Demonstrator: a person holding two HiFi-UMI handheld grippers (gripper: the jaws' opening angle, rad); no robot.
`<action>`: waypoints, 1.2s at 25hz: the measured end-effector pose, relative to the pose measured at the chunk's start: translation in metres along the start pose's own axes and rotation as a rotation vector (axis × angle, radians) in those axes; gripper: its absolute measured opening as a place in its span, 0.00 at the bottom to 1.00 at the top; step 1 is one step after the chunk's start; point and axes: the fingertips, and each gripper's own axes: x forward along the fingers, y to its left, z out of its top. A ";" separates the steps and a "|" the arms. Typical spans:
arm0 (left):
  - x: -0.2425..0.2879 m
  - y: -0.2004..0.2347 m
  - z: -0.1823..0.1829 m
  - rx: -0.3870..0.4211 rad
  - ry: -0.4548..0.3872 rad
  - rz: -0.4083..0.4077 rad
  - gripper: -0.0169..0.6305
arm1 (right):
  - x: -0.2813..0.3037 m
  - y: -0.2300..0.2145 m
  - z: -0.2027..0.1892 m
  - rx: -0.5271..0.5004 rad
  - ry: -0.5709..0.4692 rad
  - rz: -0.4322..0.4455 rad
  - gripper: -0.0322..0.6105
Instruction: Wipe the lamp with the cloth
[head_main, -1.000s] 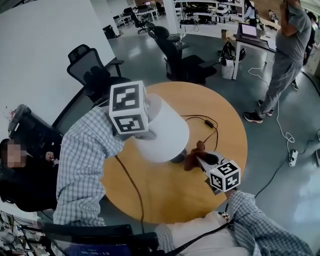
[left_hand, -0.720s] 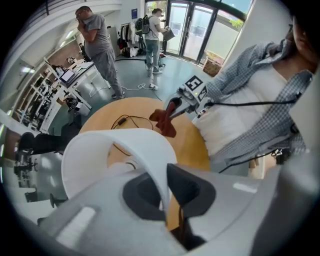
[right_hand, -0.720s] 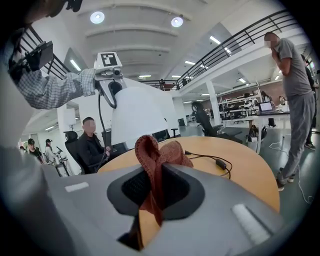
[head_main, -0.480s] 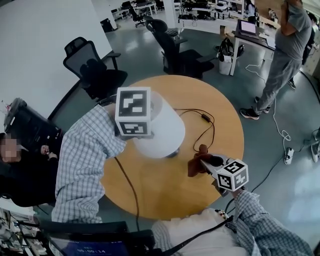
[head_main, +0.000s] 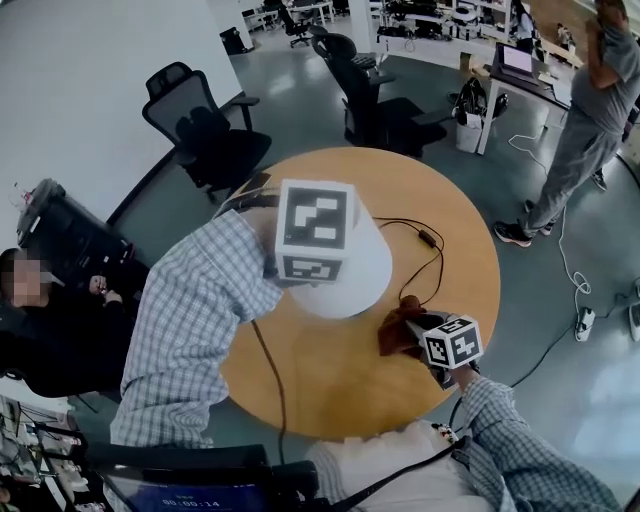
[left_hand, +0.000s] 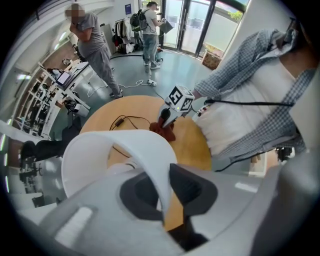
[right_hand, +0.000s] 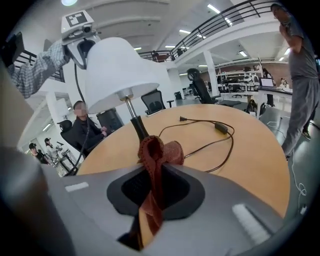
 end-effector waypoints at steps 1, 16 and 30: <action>0.000 0.000 0.002 0.005 0.003 0.007 0.10 | 0.006 -0.006 -0.002 -0.004 0.024 -0.019 0.12; -0.008 0.030 0.006 0.113 -0.099 0.319 0.34 | 0.045 -0.045 -0.029 0.078 0.187 -0.082 0.14; -0.010 0.024 0.005 0.061 -0.293 0.404 0.61 | 0.046 -0.041 -0.023 0.088 0.136 -0.054 0.14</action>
